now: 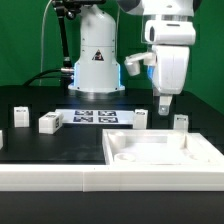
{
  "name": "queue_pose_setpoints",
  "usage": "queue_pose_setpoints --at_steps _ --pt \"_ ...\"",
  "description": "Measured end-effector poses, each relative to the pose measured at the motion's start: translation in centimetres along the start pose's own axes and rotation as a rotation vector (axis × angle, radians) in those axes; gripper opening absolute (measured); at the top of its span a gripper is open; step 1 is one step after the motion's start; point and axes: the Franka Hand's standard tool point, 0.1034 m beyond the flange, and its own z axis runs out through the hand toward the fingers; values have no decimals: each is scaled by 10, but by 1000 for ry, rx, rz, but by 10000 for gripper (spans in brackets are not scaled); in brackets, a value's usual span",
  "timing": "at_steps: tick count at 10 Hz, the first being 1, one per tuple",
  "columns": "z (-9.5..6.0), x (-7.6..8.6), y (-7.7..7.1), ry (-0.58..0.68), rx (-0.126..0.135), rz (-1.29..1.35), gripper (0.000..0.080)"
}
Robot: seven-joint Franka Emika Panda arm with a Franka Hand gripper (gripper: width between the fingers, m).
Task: Assemble one leg
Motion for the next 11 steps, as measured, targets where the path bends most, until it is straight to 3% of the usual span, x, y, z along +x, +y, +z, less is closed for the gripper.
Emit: queue_pose_setpoints --at_steps 5,9,11 --pt "6 -5 -5 12 10 355 649" --pt "8 14 -15 38 7 737 649" --pt "11 21 -19 47 30 964 649"
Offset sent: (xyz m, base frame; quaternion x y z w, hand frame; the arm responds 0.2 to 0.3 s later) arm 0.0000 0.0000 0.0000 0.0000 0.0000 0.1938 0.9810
